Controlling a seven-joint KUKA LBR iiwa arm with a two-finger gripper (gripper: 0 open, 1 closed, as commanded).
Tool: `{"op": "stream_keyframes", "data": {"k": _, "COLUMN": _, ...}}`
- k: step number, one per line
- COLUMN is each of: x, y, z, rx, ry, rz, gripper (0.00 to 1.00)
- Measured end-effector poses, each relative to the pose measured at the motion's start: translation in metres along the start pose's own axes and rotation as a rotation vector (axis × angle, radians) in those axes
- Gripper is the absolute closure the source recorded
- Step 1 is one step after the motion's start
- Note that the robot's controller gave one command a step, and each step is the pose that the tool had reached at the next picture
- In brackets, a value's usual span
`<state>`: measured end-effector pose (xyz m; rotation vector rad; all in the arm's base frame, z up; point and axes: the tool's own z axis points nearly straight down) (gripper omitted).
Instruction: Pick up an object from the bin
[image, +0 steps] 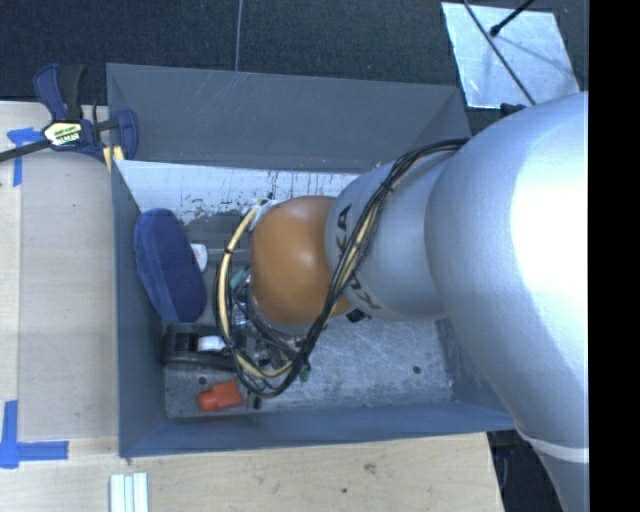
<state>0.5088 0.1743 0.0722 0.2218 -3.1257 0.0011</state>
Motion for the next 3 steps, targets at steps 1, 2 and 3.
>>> {"op": "stream_keyframes", "data": {"k": 1, "x": -0.001, "y": 0.000, "z": -0.002, "rx": -0.001, "ry": -0.003, "rz": 0.003, "gripper": 1.00}}
{"op": "stream_keyframes", "data": {"k": 2, "x": 0.010, "y": 0.000, "z": -0.098, "rx": 0.001, "ry": -0.011, "rz": -0.029, "gripper": 1.00}}
{"op": "stream_keyframes", "data": {"k": 3, "x": -0.006, "y": -0.014, "z": -0.226, "rx": 0.001, "ry": -0.013, "rz": -0.070, "gripper": 1.00}}
